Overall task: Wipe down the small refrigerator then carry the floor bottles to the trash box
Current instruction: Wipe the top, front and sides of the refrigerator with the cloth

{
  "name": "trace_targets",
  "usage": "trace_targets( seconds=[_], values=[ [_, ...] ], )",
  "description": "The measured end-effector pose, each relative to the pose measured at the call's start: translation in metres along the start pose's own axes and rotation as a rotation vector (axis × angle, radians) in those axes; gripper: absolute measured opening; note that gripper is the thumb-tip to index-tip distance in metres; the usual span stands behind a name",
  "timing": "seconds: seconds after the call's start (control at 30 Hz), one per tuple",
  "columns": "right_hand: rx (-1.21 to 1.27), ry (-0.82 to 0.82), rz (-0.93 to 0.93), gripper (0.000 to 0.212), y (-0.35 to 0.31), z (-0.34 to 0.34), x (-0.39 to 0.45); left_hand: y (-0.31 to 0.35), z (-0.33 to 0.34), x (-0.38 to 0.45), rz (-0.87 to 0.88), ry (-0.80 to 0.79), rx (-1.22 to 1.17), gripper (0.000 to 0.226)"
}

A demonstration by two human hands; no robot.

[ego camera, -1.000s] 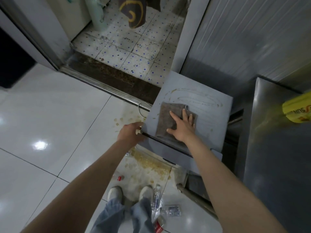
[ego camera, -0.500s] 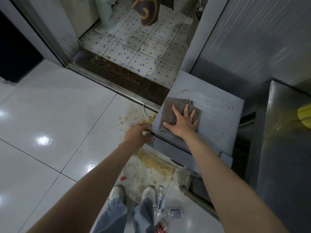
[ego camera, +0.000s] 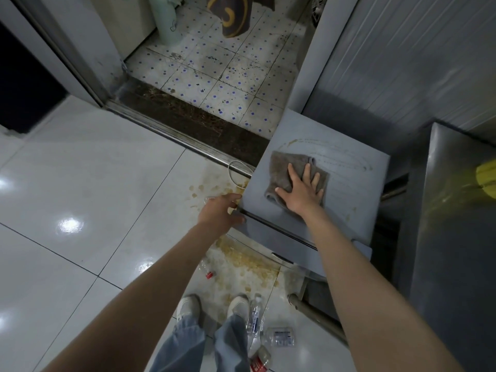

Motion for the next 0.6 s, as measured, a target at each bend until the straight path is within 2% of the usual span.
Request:
trace_targets(
  seconds=[0.2, 0.37, 0.6],
  values=[
    [0.016, -0.069, 0.043, 0.081, 0.021, 0.014, -0.022, 0.006, -0.001, 0.002, 0.035, 0.034, 0.050, 0.050],
    [0.120, -0.094, 0.049, 0.067, 0.024, 0.009, -0.015, 0.025, -0.005, 0.023, 0.082, 0.048, 0.108, 0.045],
    [0.064, -0.061, 0.024, 0.073, 0.027, 0.000, 0.001, 0.056, -0.009, 0.053, 0.180, 0.066, 0.162, 0.052]
  ],
)
Point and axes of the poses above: each hand's wrist, its own x-axis towards the middle knuckle, its own z-axis out of the palm, y = z × x, the point moved 9 cm from there along x, towards the middle knuckle, and after that the axes turned 6 degrees about z, right-handed, at the moved point
